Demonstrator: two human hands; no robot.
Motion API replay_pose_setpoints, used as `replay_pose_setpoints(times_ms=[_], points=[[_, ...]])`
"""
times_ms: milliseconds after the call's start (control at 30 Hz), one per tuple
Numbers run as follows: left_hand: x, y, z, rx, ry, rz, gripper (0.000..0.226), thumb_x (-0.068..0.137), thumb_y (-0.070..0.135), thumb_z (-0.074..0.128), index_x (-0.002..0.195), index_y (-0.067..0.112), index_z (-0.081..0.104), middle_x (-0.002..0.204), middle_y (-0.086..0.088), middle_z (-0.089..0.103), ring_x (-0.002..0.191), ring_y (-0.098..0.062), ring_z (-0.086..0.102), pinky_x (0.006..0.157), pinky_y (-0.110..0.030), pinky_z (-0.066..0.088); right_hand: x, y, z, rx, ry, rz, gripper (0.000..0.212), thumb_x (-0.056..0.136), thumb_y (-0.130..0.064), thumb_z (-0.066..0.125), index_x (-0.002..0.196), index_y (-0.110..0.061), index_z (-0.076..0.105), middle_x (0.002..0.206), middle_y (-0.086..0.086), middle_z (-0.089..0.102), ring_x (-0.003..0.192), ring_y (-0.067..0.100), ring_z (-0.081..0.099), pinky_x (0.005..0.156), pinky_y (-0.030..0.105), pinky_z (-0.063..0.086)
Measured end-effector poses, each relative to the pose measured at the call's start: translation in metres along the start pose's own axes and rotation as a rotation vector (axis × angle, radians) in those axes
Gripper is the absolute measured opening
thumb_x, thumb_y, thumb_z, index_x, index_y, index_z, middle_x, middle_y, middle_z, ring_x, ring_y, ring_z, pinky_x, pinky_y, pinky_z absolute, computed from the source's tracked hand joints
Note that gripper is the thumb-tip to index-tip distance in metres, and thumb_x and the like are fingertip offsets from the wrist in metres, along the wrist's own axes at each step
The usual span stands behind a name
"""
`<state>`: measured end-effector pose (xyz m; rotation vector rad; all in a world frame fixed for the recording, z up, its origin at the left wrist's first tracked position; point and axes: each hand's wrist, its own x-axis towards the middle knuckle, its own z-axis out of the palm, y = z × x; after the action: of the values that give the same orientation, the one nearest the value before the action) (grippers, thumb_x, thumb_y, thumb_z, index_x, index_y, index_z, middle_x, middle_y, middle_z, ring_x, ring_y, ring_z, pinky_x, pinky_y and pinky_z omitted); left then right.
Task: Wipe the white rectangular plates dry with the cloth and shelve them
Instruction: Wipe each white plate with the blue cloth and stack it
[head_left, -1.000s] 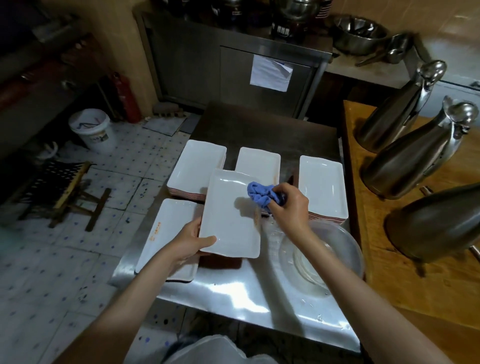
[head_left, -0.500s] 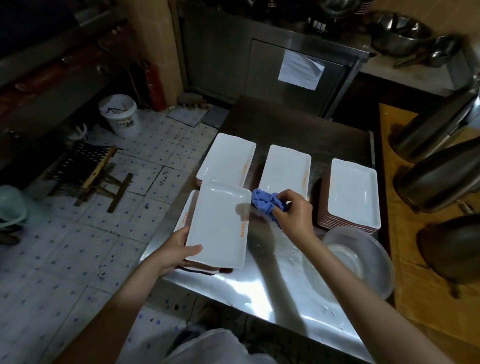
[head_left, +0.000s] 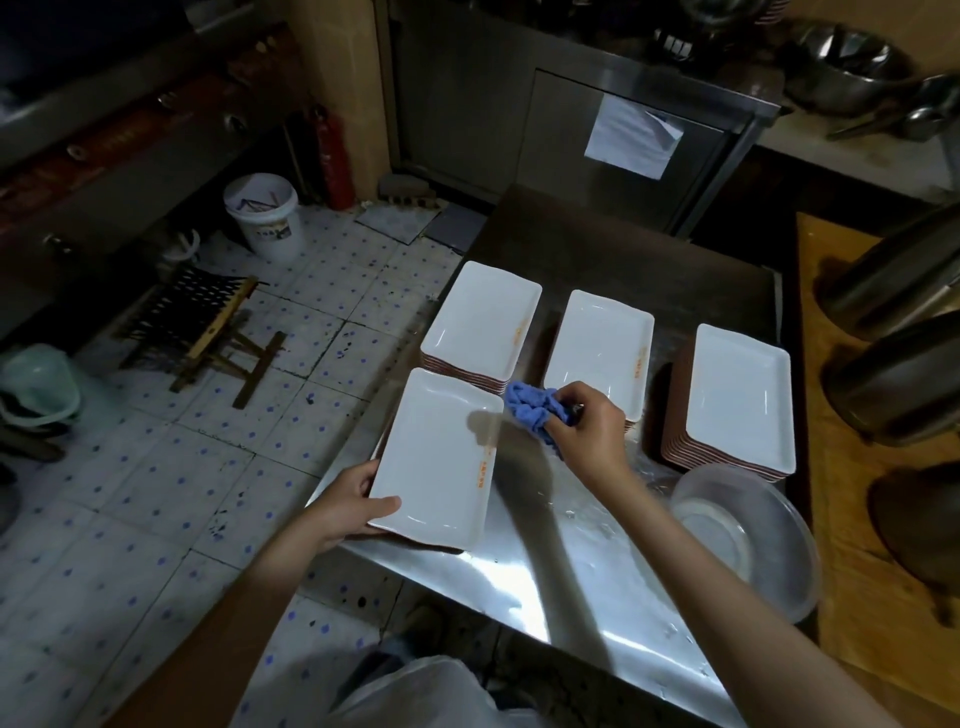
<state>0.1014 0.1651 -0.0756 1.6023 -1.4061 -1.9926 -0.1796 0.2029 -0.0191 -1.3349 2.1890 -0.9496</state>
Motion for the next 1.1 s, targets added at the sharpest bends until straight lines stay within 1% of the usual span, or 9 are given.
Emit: replay_pose_setpoints(times_ms=[100,167,333,500,567,667,767,900,1100], points=[[-0.001,-0.001,-0.001,0.101,0.058,0.039,0.047,0.085,-0.001,0.065,0.127,0.018,0.053,0.113,0.002,0.065,0.112,-0.022,0.060,0.093,-0.044,0.052,0.000,-0.003,0.001,0.007,0.002,0.001,0.010,0.077,-0.008,0.072,0.084,-0.012,0.066,0.086,0.003,0.063,0.074,0.015,0.055,0.057,0.015,0.036],[-0.001,0.000,-0.001,0.193,0.126,0.093,0.050,0.081,0.000,0.070,0.125,0.018,0.055,0.113,0.002,0.066,0.112,-0.022,0.061,0.097,-0.045,0.049,0.000,-0.004,0.002,0.007,-0.002,0.001,0.010,0.077,-0.008,0.072,0.085,-0.011,0.066,0.086,0.004,0.063,0.074,0.015,0.055,0.059,0.018,0.037],[-0.005,0.004,0.006,0.361,0.276,0.186,0.065,0.075,0.002,0.076,0.133,0.010,0.047,0.121,-0.008,0.062,0.110,-0.024,0.059,0.090,-0.035,0.050,0.001,-0.003,0.004,-0.006,-0.007,-0.012,0.010,0.077,-0.006,0.070,0.084,-0.011,0.065,0.085,0.004,0.062,0.072,0.013,0.052,0.054,0.006,0.033],[-0.011,0.009,0.010,0.604,0.403,0.245,0.059,0.075,0.011,0.078,0.129,0.011,0.054,0.115,-0.008,0.059,0.093,-0.014,0.052,0.078,-0.021,0.043,0.003,-0.004,0.007,0.000,-0.009,-0.009,0.011,0.076,-0.005,0.070,0.084,-0.011,0.066,0.086,0.003,0.063,0.073,0.014,0.055,0.059,0.016,0.037],[-0.013,0.010,0.011,0.671,0.450,0.246,0.056,0.077,0.014,0.077,0.128,0.013,0.055,0.112,-0.007,0.057,0.088,-0.010,0.047,0.073,-0.019,0.039,0.004,-0.005,0.010,-0.009,-0.005,-0.014,0.011,0.076,-0.006,0.071,0.084,-0.011,0.066,0.084,0.002,0.063,0.072,0.014,0.054,0.057,0.013,0.035],[-0.014,0.010,0.012,0.747,0.490,0.227,0.055,0.079,0.021,0.076,0.129,0.016,0.054,0.114,-0.004,0.057,0.088,-0.009,0.046,0.068,-0.017,0.036,0.005,-0.006,0.014,-0.015,-0.012,-0.016,0.012,0.076,-0.007,0.071,0.086,-0.011,0.067,0.084,0.002,0.062,0.072,0.015,0.054,0.056,0.012,0.034],[-0.015,0.010,0.012,0.827,0.514,0.203,0.055,0.079,0.030,0.075,0.129,0.021,0.053,0.116,-0.001,0.058,0.091,-0.012,0.054,0.063,-0.018,0.035,0.006,-0.007,0.018,0.008,-0.031,-0.023,0.011,0.076,-0.007,0.072,0.084,-0.013,0.065,0.085,0.002,0.063,0.073,0.015,0.055,0.058,0.013,0.036],[-0.013,0.007,0.010,0.811,0.567,0.206,0.056,0.076,0.031,0.077,0.127,0.023,0.056,0.114,0.000,0.060,0.095,-0.016,0.059,0.061,-0.020,0.034,0.010,-0.008,0.024,0.009,-0.030,-0.031,0.011,0.075,-0.007,0.072,0.082,-0.013,0.065,0.084,0.004,0.065,0.074,0.017,0.057,0.062,0.022,0.039],[-0.009,0.003,0.009,0.814,0.591,0.216,0.058,0.075,0.033,0.078,0.128,0.025,0.055,0.117,0.001,0.062,0.102,-0.019,0.057,0.070,-0.024,0.041,0.015,-0.012,0.028,0.035,-0.032,-0.023,0.015,0.076,-0.006,0.071,0.080,-0.017,0.062,0.085,0.003,0.064,0.073,0.017,0.058,0.063,0.026,0.048]])
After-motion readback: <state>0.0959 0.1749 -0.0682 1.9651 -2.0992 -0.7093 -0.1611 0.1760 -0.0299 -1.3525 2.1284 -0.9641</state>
